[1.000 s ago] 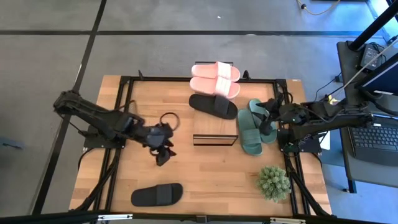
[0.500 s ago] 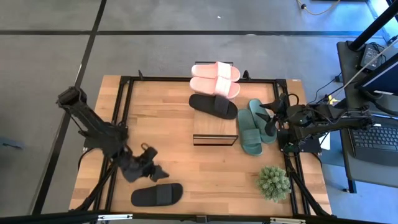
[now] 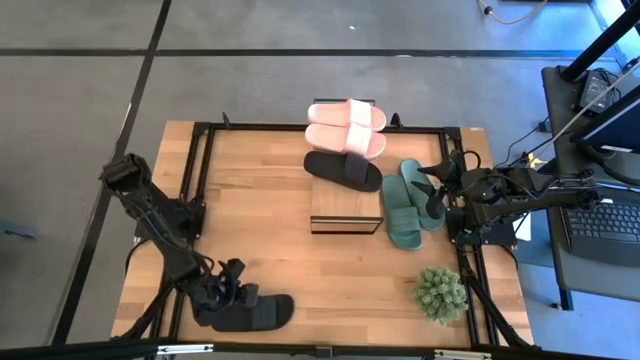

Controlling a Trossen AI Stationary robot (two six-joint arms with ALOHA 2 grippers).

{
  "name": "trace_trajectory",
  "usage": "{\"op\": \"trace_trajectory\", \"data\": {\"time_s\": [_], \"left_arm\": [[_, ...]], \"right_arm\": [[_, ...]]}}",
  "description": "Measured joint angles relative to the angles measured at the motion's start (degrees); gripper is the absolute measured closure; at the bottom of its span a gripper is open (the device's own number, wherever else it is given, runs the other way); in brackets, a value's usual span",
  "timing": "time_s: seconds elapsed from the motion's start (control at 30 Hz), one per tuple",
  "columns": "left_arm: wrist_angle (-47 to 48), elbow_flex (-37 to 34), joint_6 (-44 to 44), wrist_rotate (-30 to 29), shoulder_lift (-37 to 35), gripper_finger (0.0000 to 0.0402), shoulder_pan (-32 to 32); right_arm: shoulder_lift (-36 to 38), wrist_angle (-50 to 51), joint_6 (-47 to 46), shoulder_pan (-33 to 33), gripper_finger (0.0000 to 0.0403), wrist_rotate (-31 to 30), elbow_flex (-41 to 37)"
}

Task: Pick and place slides into the shelf
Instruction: Put the black slide on the shelf

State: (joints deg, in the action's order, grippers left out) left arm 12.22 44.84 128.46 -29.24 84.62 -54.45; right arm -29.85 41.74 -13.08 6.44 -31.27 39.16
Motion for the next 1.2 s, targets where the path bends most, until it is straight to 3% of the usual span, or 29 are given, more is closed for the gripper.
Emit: {"op": "trace_trajectory", "data": {"time_s": [0.27, 1.2], "left_arm": [[-1.45, 0.03, 2.06, -1.20, 0.31, 0.0185, -2.39], [2.75, 0.04, 2.93, -0.43, 0.57, 0.0185, -1.99]], "right_arm": [[0.00, 0.05, -0.21, 0.00, 0.0205, 1.42, 0.00], [0.00, 0.09, -0.36, 0.00, 0.0205, 1.46, 0.00]]}}
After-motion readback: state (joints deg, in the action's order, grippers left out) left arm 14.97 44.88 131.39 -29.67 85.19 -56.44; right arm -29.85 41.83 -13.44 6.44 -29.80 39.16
